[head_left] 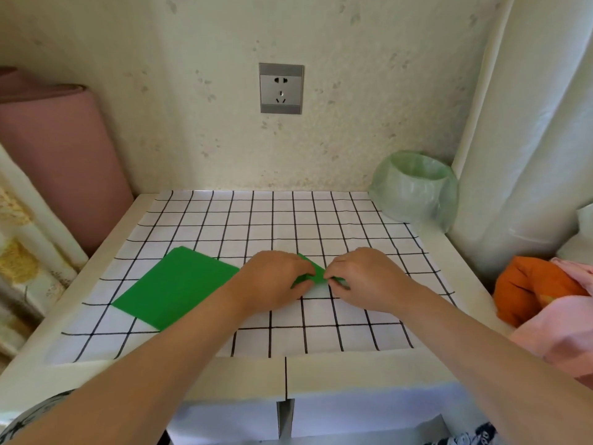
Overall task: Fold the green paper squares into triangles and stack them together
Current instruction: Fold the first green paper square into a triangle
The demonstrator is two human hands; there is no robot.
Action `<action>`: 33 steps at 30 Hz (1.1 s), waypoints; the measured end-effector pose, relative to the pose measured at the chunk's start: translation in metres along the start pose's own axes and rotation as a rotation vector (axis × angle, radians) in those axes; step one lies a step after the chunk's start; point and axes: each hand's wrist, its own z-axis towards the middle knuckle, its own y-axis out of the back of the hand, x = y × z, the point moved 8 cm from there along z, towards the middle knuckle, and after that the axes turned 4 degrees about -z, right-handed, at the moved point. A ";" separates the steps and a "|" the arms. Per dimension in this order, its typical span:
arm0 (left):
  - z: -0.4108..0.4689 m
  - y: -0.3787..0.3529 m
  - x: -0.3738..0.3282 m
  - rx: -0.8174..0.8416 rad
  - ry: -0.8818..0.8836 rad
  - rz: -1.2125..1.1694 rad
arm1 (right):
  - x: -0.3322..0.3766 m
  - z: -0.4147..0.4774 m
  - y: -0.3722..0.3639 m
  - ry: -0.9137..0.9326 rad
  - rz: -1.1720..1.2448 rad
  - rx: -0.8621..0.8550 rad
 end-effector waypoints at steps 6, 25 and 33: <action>0.004 0.032 0.013 -0.139 0.160 -0.167 | -0.015 0.010 0.031 -0.159 0.307 -0.126; 0.000 0.069 0.005 -0.233 0.182 -0.210 | 0.006 0.019 0.072 -0.242 0.310 -0.415; 0.000 0.074 0.009 -0.167 0.203 -0.163 | 0.003 0.024 0.068 -0.209 0.195 -0.308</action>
